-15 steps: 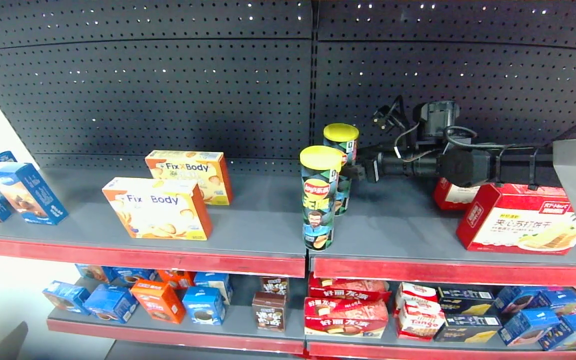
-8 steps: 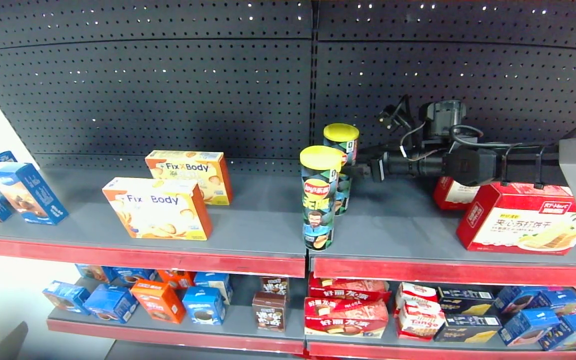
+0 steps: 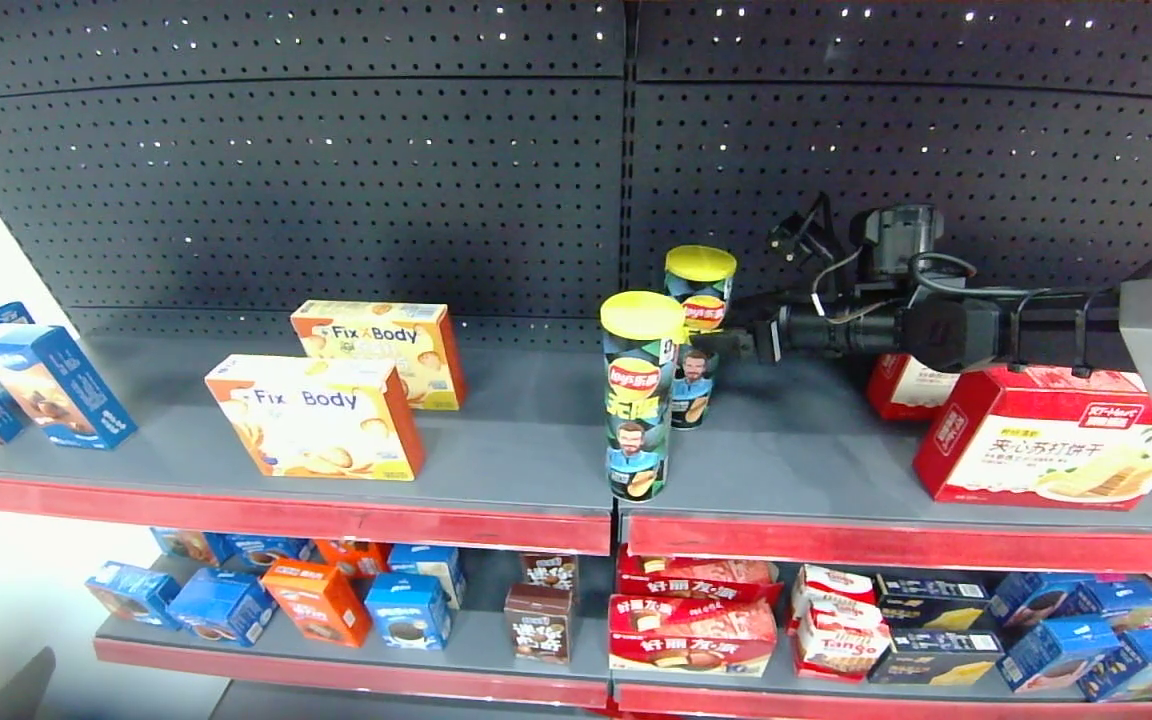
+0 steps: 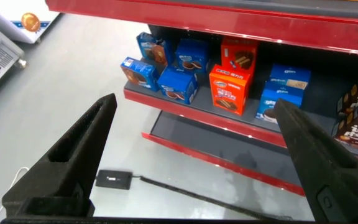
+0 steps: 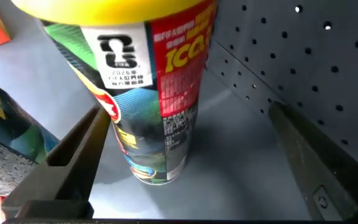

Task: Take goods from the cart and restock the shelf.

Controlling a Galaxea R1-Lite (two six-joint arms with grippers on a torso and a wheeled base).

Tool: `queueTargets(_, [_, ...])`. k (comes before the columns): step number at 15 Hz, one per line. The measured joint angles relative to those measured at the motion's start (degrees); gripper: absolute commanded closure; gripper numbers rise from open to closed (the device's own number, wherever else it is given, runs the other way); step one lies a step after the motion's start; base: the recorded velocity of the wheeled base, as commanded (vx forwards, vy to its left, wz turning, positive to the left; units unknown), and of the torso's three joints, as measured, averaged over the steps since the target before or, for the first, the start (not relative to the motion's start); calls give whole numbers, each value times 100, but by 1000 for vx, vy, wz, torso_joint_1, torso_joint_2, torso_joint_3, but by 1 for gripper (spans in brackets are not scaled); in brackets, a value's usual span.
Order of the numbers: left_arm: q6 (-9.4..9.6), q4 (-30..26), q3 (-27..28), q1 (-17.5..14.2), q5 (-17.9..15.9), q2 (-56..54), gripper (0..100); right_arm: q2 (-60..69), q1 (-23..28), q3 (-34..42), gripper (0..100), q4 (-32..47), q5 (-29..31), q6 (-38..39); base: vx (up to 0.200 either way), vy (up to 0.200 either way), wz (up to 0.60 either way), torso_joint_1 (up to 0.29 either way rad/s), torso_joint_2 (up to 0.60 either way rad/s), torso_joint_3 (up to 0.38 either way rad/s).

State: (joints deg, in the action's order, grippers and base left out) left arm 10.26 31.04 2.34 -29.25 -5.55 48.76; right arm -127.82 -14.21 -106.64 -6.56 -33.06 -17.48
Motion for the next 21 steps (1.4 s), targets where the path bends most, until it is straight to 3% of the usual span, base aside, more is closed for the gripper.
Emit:
queueTargets(6, [2, 7, -50, -27, -9, 0, 0, 150, -78, 122, 0, 0, 13, 9, 0, 0, 0, 0, 0, 0])
queueTargets(15, [-6, 5, -102, -27, -9, -6, 0, 1117, -168, 1304, 0, -11, 11, 13, 0, 0, 0, 0, 0, 0])
queueTargets(21, [-15, 5, -98, 1, -9, -34, 0, 2605, -238, 2684, 0, 32, 191, 121, 0, 0, 0, 0, 0, 0])
